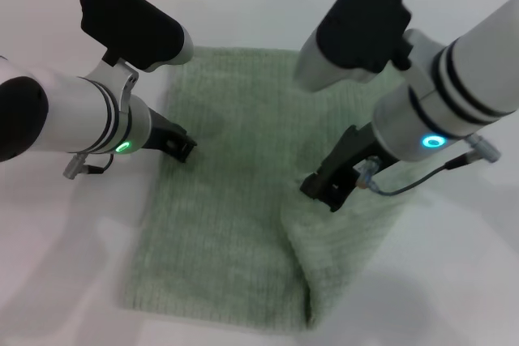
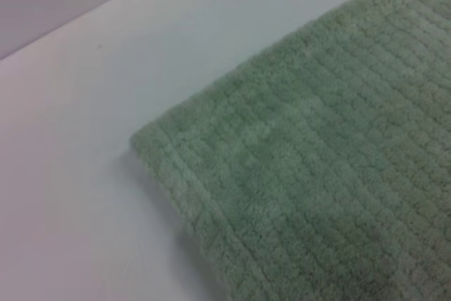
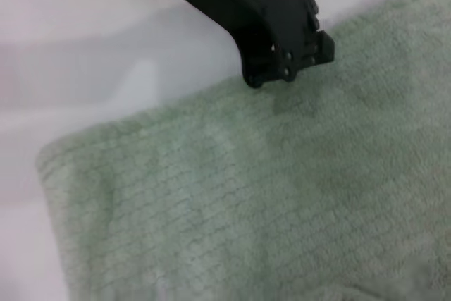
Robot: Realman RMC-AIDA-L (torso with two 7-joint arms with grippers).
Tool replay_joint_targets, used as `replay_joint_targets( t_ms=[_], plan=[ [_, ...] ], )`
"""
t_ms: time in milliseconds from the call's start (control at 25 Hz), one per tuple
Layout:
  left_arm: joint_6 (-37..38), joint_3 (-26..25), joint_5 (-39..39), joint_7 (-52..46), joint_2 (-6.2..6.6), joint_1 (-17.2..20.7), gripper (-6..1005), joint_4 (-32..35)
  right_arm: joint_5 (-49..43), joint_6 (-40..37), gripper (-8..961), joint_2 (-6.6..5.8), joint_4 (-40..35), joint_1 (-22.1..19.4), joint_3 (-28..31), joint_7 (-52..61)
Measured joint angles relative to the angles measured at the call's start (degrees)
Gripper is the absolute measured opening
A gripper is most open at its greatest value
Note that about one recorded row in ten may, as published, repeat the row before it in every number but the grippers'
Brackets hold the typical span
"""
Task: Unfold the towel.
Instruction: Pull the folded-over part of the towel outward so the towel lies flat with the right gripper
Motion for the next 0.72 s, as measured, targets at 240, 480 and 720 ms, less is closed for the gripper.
replay_joint_targets(
  t_ms=[240, 480, 720],
  plan=[
    [0.00, -0.27, -0.15, 0.21, -0.04, -0.53, -1, 0.33, -0.10, -4.88, -2, -0.01, -2.80, 0.13, 2.22, 0.80],
    [-0.53, -0.40, -0.18, 0.31, -0.01, -0.94, -1, 0.51, -0.58, -10.38, -2, -0.01, -4.86, 0.59, 4.23, 1.46],
    [-0.60, -0.33, -0.18, 0.47, -0.08, -1.27, -1, 1.24, -4.32, -13.63, -2, 0.05, -9.01, 0.62, 4.18, 3.42]
  ],
)
